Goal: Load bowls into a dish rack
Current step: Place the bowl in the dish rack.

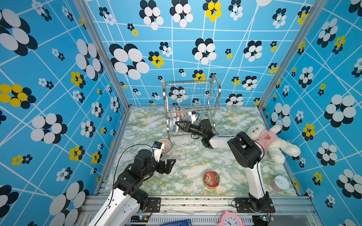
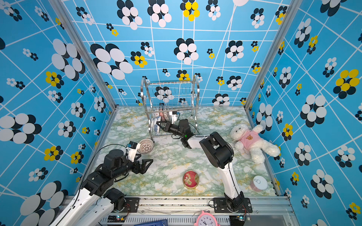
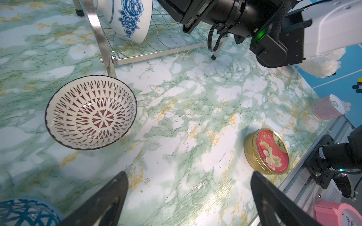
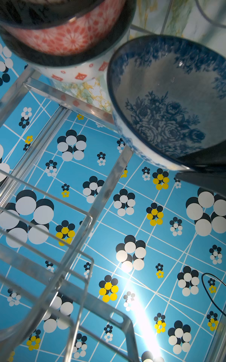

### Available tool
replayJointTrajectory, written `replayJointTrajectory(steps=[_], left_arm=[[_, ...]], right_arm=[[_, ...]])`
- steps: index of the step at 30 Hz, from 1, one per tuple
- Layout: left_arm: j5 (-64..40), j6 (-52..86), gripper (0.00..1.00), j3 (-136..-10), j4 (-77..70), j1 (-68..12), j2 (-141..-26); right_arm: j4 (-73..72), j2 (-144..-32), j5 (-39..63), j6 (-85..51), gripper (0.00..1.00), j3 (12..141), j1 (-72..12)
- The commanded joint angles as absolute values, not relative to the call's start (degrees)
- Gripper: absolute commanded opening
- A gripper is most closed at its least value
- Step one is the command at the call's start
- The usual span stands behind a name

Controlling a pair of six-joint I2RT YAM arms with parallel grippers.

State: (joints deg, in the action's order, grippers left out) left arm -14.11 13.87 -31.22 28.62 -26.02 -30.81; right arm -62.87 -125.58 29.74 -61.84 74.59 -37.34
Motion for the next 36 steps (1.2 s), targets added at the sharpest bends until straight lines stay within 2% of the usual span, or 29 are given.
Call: replayJointTrajectory(steps=[1,28,36], left_arm=[[-13.4,13.1,0.99,-30.4,27.5,-26.5,-30.1],[-12.8,13.1,0.99,-30.3,27.5,-27.4,-29.0],[-12.5,13.1,0.99,-30.2,27.6,-27.6,-28.5]], right_arm=[[-66.8,-126.8,28.0,-60.1,0.00,76.8,-37.0],[-62.4,-130.4,24.4,-55.8,0.03,78.7,-38.4],[-59.3,-128.7,24.5,-52.8,0.15,78.0,-38.7]])
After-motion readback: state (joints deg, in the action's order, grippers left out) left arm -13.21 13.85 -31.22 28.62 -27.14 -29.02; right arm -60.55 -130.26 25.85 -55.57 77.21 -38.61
